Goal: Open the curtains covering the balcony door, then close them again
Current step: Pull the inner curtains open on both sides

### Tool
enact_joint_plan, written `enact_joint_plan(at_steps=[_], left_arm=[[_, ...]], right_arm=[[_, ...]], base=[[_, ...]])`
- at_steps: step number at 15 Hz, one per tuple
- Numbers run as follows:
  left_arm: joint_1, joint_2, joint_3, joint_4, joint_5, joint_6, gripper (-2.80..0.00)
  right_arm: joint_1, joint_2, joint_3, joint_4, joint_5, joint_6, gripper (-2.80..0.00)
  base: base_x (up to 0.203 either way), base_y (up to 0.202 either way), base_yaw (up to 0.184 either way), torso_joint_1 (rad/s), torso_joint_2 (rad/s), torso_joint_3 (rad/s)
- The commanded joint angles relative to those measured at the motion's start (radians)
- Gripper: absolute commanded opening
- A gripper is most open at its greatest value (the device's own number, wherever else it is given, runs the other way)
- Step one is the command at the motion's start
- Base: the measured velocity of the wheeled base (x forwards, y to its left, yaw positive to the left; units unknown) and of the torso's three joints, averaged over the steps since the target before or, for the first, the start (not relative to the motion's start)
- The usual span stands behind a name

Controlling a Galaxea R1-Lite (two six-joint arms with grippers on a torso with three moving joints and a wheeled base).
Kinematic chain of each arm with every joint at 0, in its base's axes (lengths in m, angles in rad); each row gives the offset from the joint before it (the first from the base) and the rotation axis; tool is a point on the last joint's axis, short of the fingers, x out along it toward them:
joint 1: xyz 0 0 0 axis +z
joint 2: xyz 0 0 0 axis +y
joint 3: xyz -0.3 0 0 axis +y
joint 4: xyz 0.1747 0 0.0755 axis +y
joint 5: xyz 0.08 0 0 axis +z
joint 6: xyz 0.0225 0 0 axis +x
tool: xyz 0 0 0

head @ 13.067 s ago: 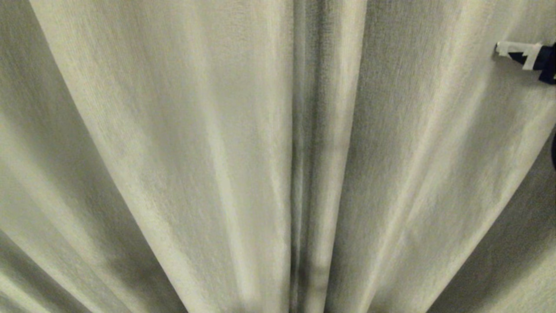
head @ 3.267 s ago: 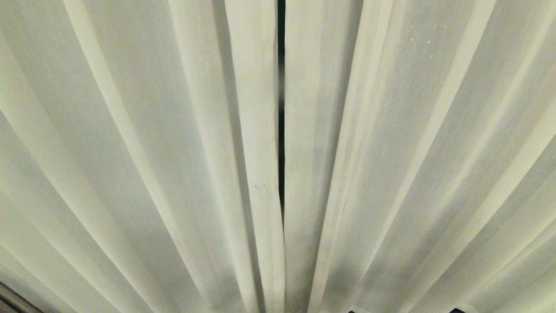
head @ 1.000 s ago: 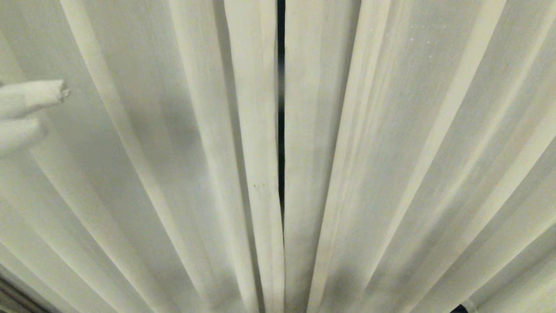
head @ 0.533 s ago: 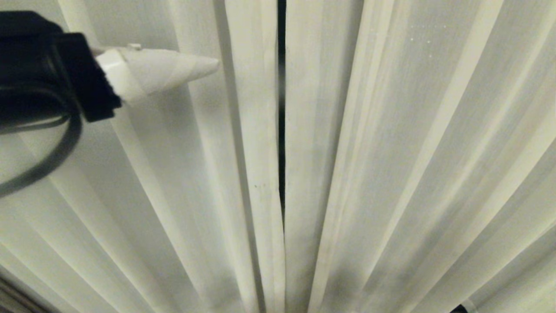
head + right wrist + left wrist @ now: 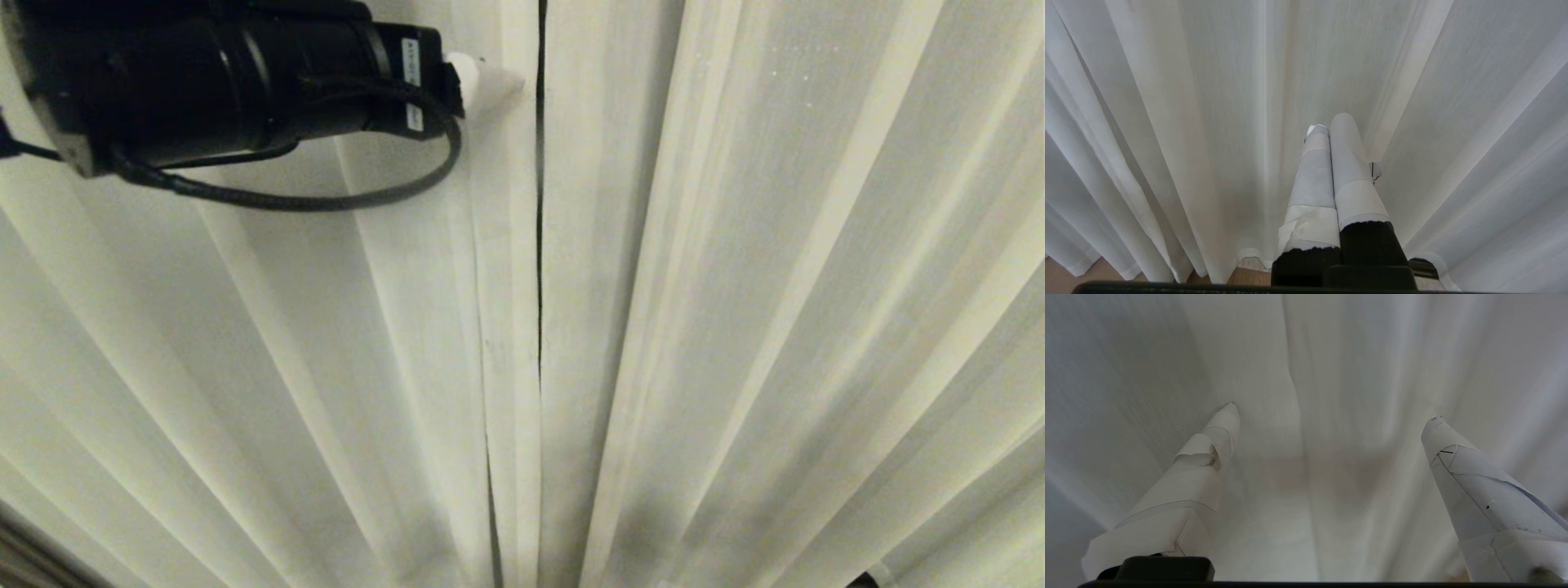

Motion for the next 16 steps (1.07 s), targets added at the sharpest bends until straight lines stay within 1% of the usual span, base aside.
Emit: enact_joint_plan(at_steps=[1, 4, 6, 8, 11, 16], left_arm=[[-0.007, 0.096, -0.074, 0.001, 0.08, 0.036, 0.0], [-0.007, 0.111, -0.099, 0.002, 0.163, 0.089, 0.0], [-0.009, 0.113, -0.111, 0.004, 0.203, 0.108, 0.0], [-0.009, 0.113, -0.114, 0.004, 0.208, 0.123, 0.0], [-0.001, 0.122, -0.12, 0.003, 0.216, 0.126, 0.0], [0.044, 0.163, -0.165, 0.003, 0.217, 0.127, 0.0]], right_arm=[[0.0, 0.002, 0.0, 0.0, 0.001, -0.001, -2.8], [-0.001, 0.002, 0.0, 0.0, 0.001, 0.0, -2.8], [-0.001, 0.002, 0.0, 0.0, 0.001, 0.0, -2.8], [0.001, 0.002, 0.0, 0.0, 0.001, 0.0, -2.8], [0.001, 0.002, 0.0, 0.0, 0.001, 0.0, -2.8], [0.0, 0.002, 0.001, 0.0, 0.001, -0.001, -2.8]], base=[[0.0, 0.0, 0.0, 0.0, 0.0, 0.0], [0.0, 0.0, 0.0, 0.0, 0.0, 0.0], [0.0, 0.0, 0.0, 0.0, 0.0, 0.0], [0.0, 0.0, 0.0, 0.0, 0.0, 0.0], [0.0, 0.0, 0.0, 0.0, 0.0, 0.0], [0.0, 0.0, 0.0, 0.0, 0.0, 0.0]])
